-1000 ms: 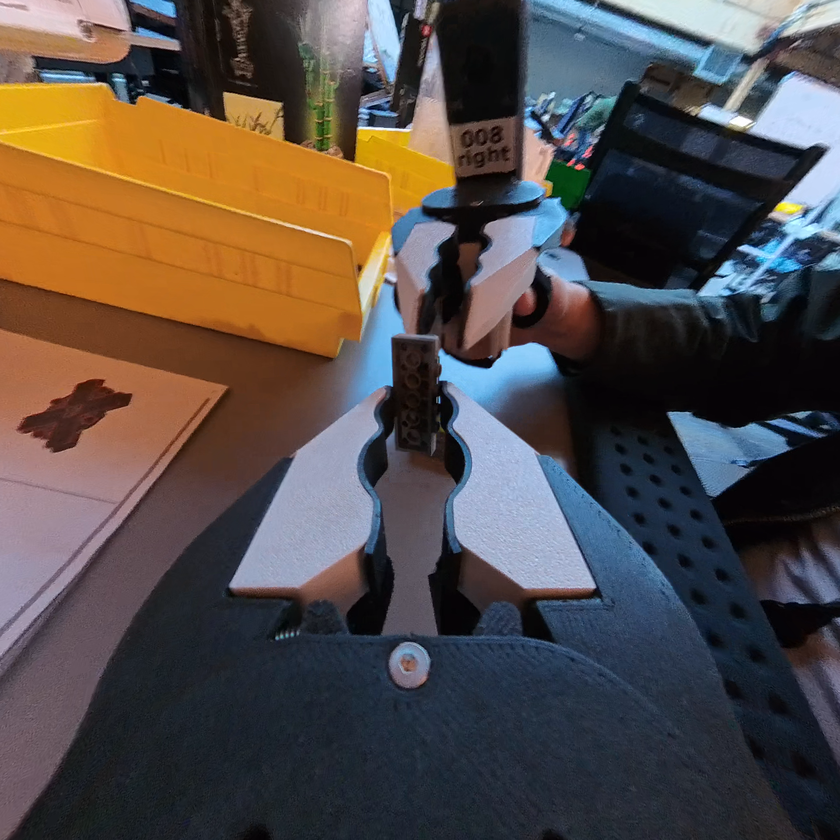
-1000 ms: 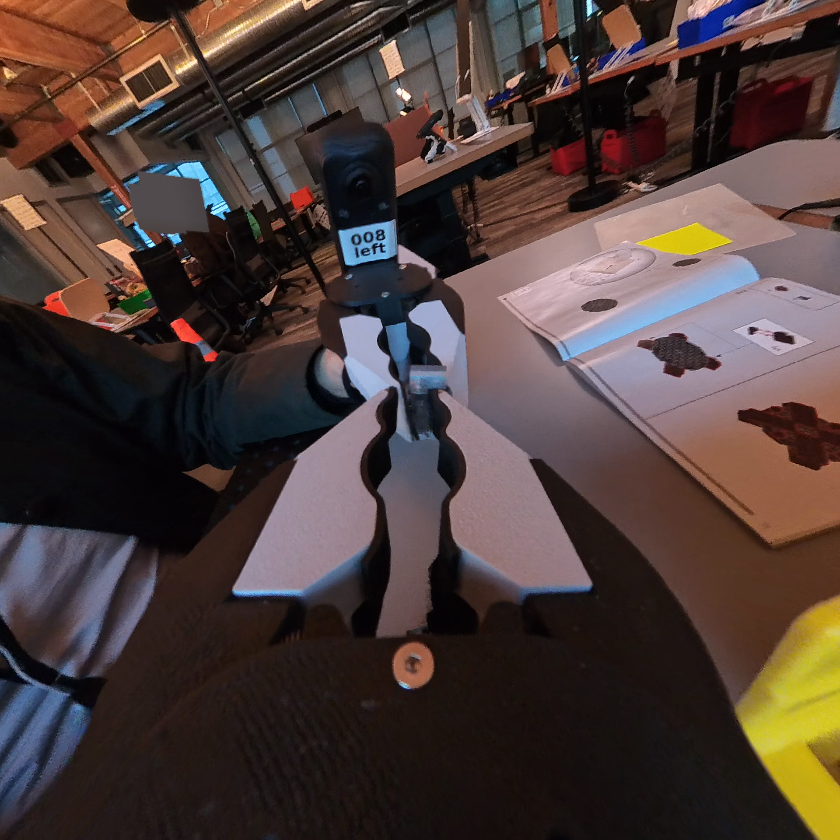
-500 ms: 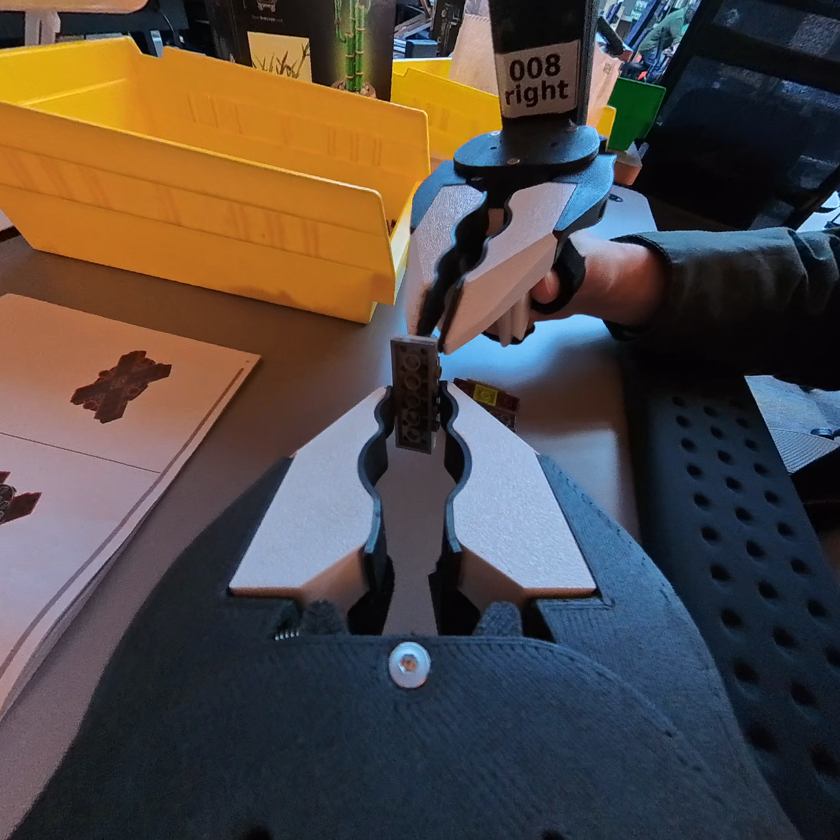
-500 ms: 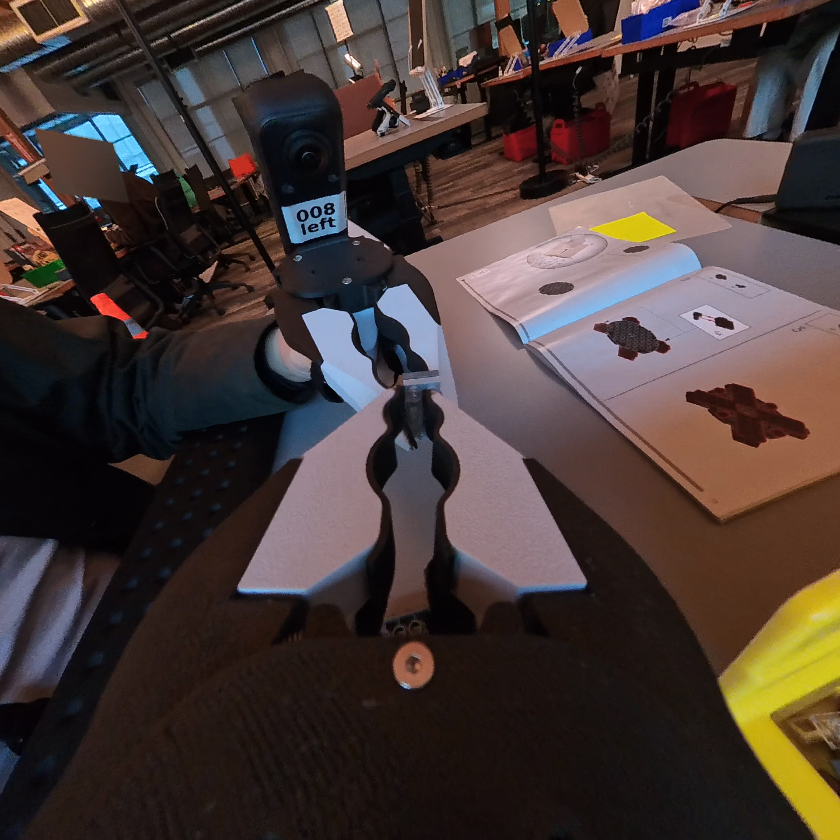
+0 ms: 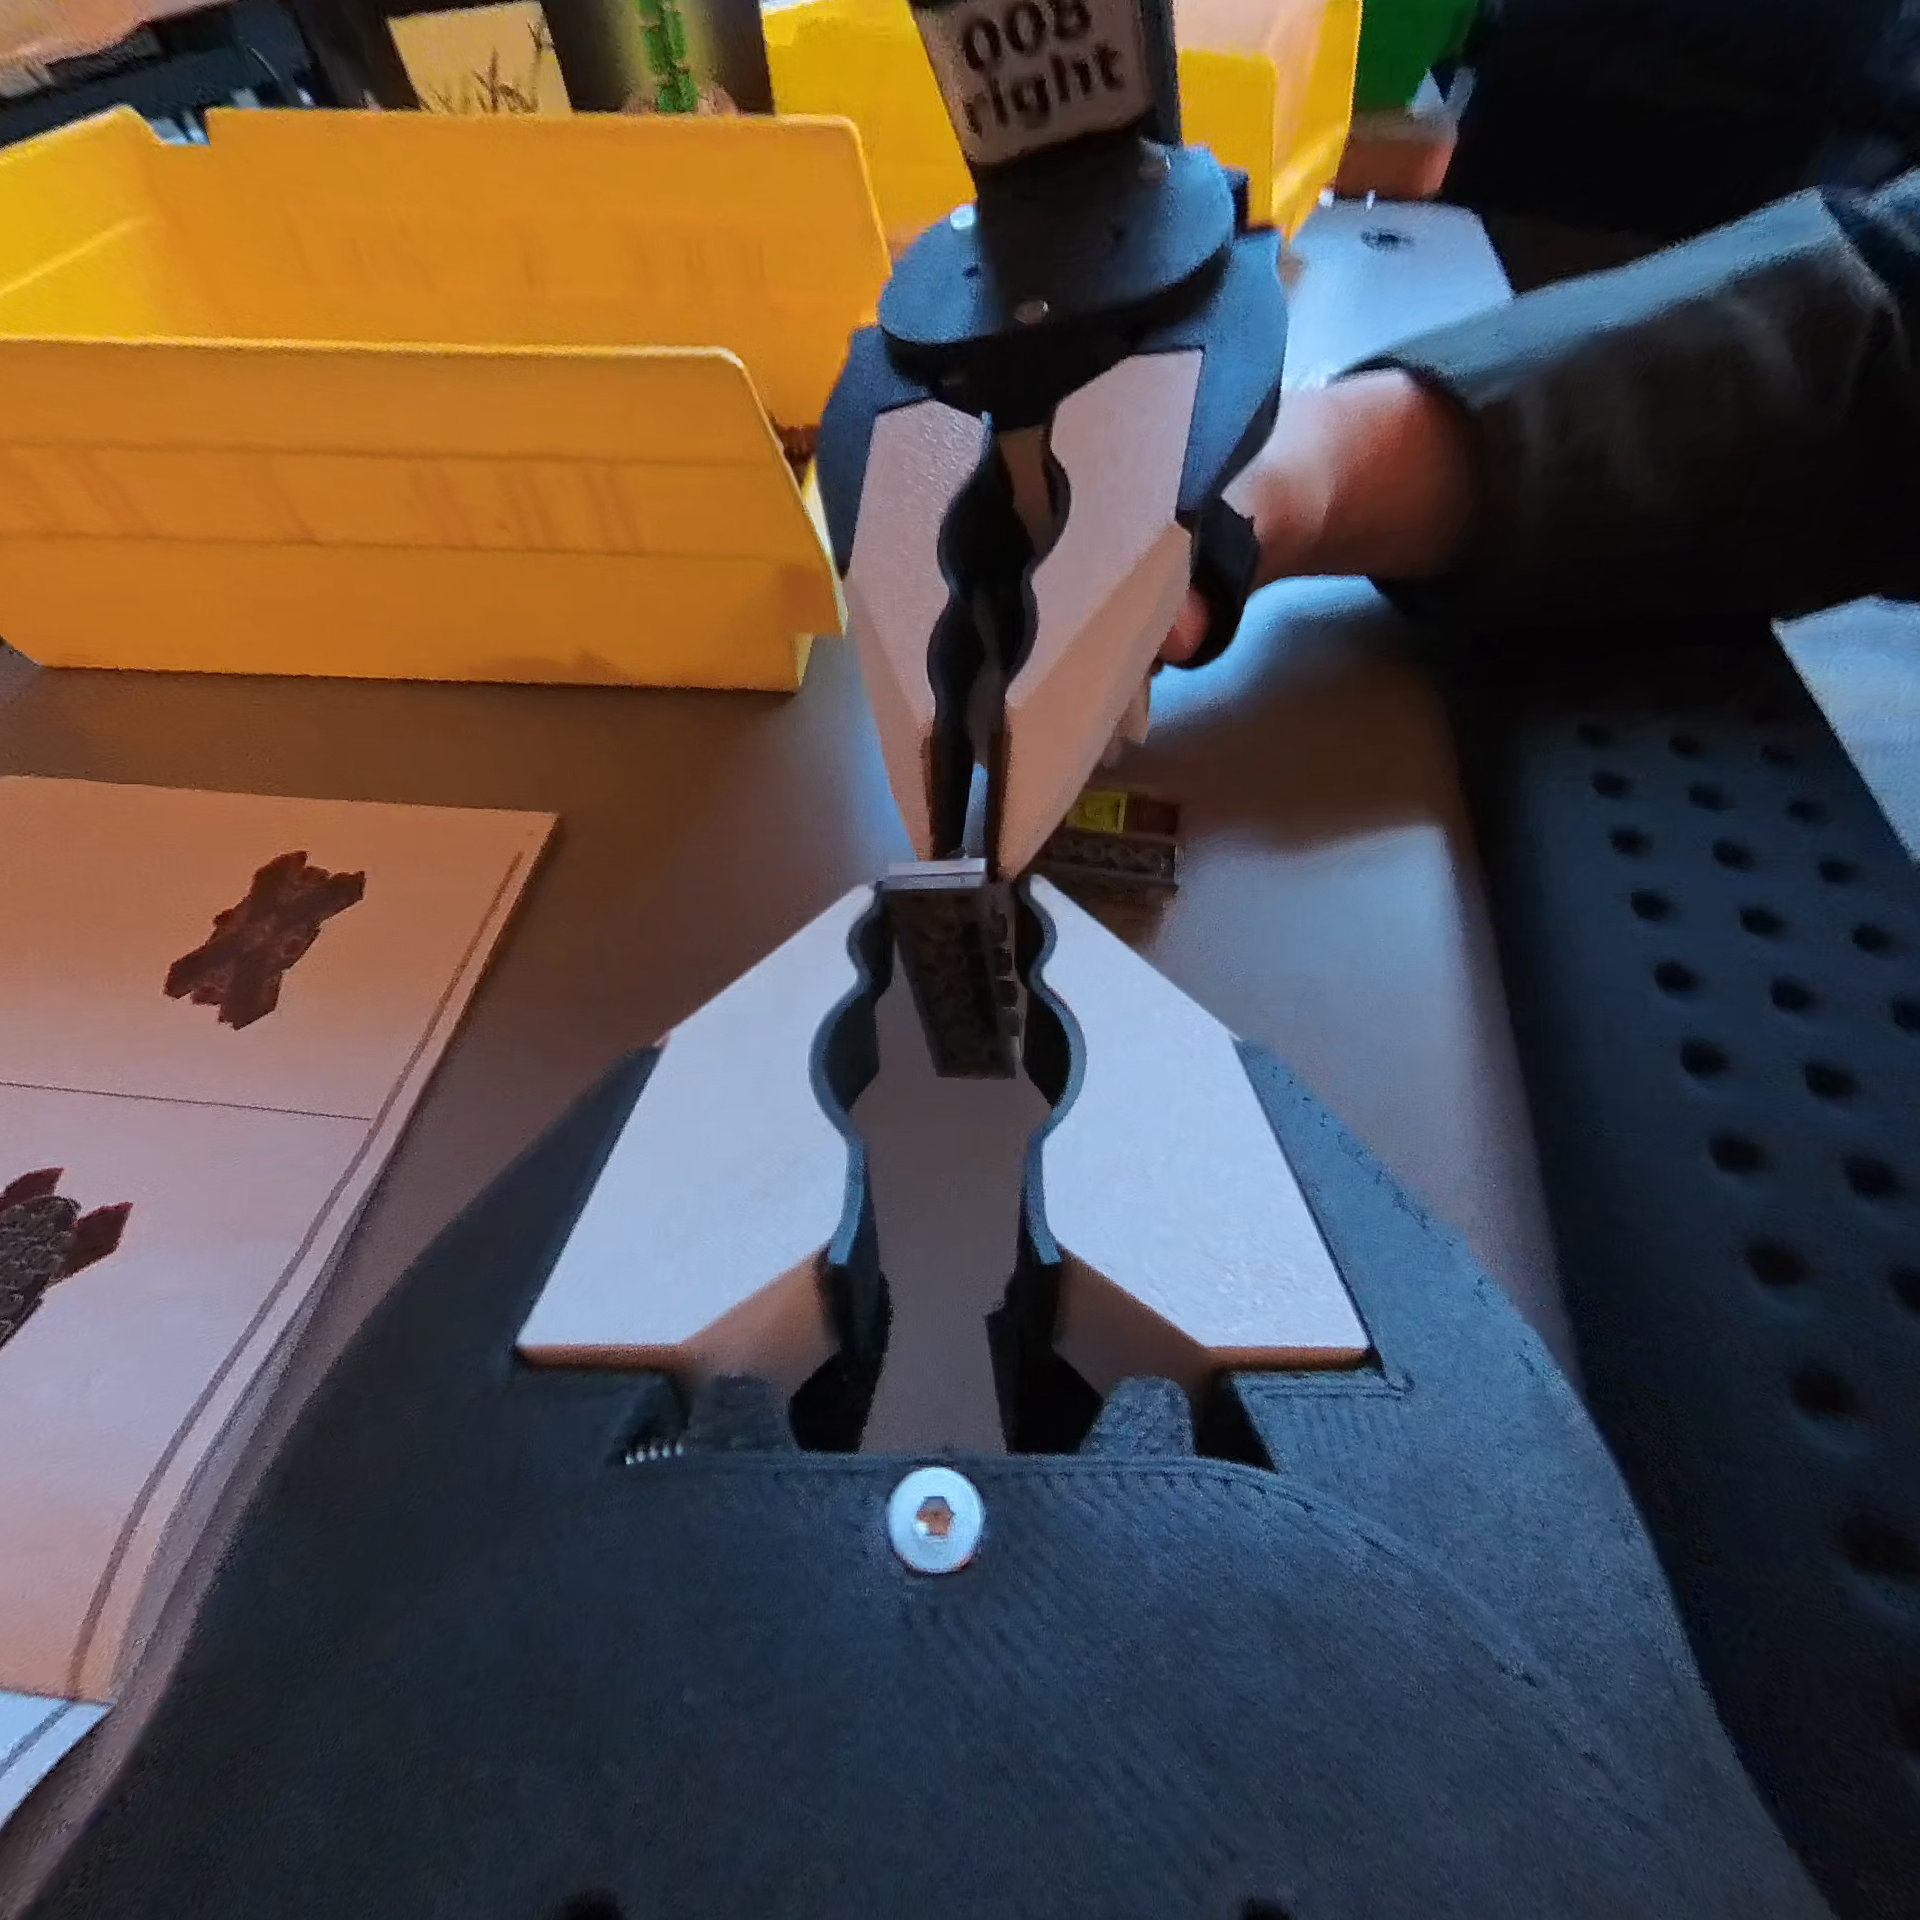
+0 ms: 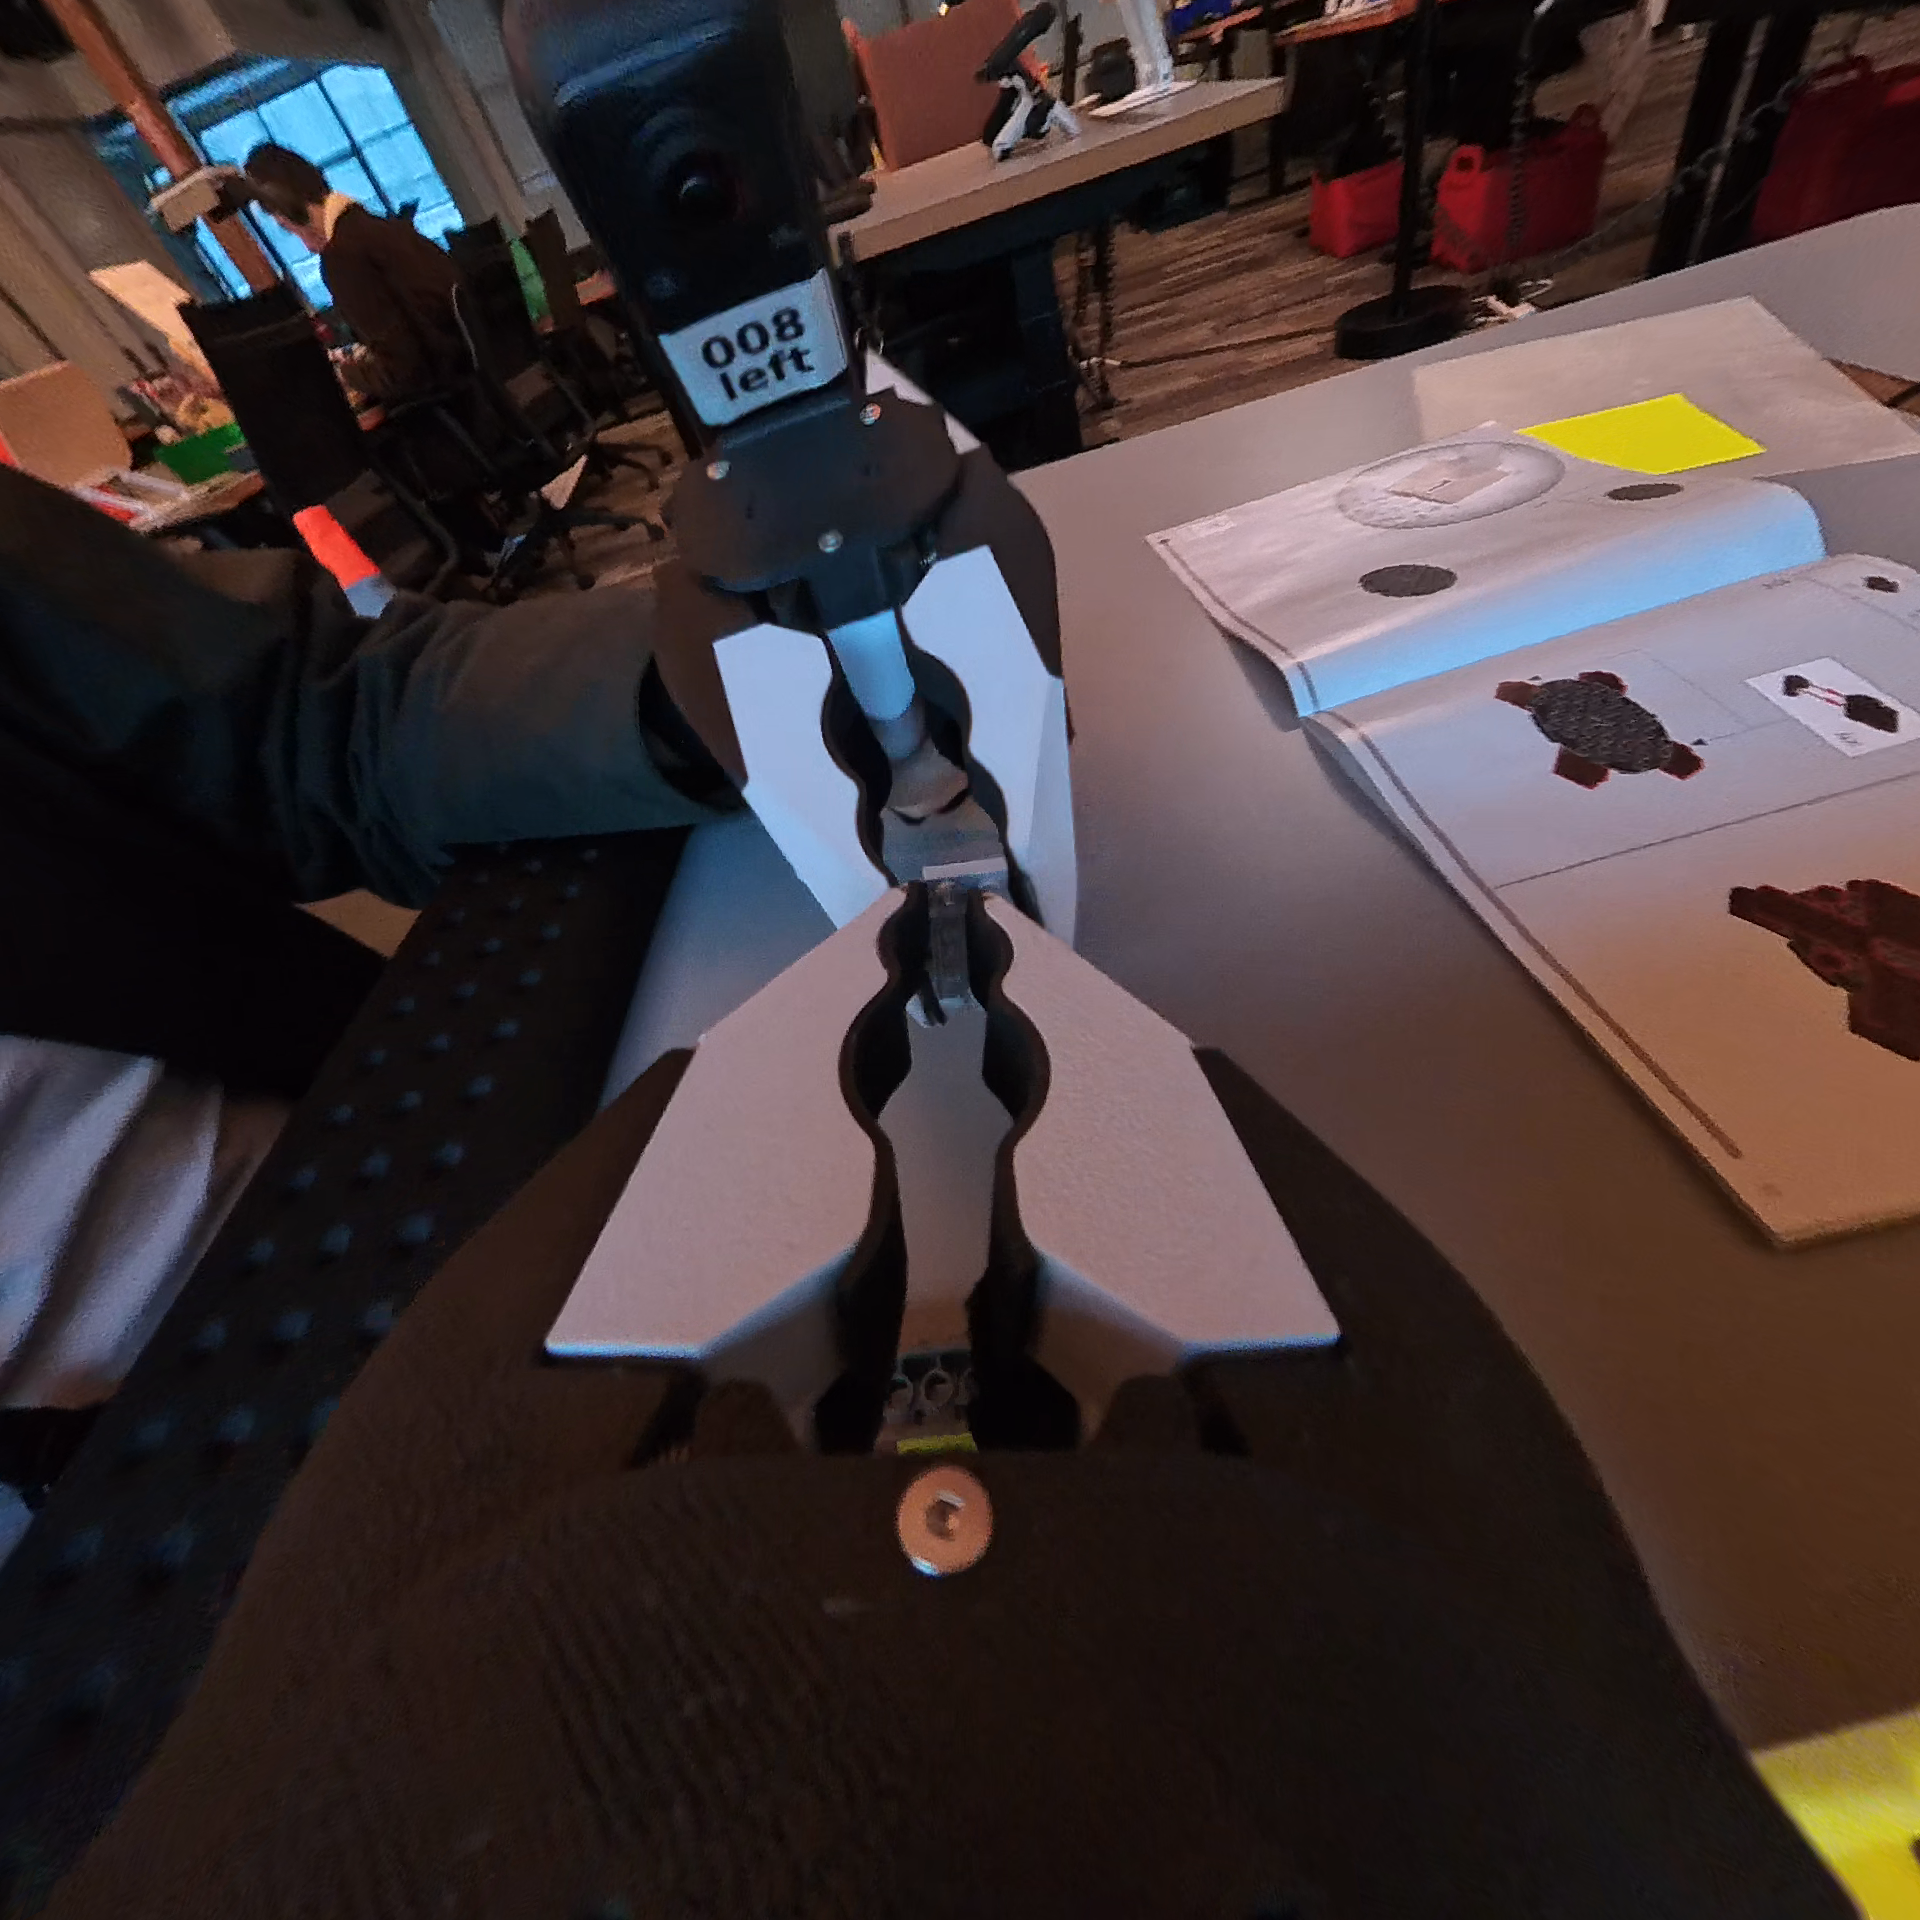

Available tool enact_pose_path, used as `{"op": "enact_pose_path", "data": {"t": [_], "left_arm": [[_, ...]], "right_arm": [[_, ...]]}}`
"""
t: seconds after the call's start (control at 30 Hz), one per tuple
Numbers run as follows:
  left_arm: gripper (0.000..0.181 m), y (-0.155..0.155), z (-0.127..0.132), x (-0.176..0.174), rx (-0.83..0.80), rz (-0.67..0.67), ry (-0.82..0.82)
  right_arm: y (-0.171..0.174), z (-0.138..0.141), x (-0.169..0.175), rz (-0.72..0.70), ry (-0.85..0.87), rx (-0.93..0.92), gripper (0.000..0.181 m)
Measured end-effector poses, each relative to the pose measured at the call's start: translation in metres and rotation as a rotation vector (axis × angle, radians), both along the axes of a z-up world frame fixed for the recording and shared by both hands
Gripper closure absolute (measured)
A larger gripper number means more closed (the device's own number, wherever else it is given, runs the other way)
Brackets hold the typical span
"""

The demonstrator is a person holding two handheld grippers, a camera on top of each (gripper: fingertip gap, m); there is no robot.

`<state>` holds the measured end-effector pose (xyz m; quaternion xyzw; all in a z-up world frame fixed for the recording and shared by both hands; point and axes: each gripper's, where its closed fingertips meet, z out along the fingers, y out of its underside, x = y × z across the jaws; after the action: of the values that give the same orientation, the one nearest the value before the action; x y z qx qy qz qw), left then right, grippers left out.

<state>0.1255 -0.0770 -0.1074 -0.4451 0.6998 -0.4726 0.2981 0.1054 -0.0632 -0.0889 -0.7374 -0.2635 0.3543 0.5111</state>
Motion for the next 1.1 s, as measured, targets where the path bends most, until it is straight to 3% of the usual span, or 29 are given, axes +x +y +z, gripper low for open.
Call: {"op": "enact_pose_path", "data": {"t": [0.3, 0.7, 1.1], "left_arm": [[0.163, -0.008, -0.012, -0.009, 0.061, -0.080, 0.065], [0.164, -0.021, 0.004, -0.017, -0.137, -0.190, 0.033], [0.164, -0.026, 0.005, -0.022, -0.185, -0.233, 0.049]], "right_arm": [[-0.010, -0.011, -0.007, 0.090, -0.059, 0.052, 0.176], [-0.019, 0.002, -0.011, 0.150, -0.008, 0.099, 0.177], [-0.024, 0.003, -0.012, 0.192, 0.052, 0.055, 0.177]]}}
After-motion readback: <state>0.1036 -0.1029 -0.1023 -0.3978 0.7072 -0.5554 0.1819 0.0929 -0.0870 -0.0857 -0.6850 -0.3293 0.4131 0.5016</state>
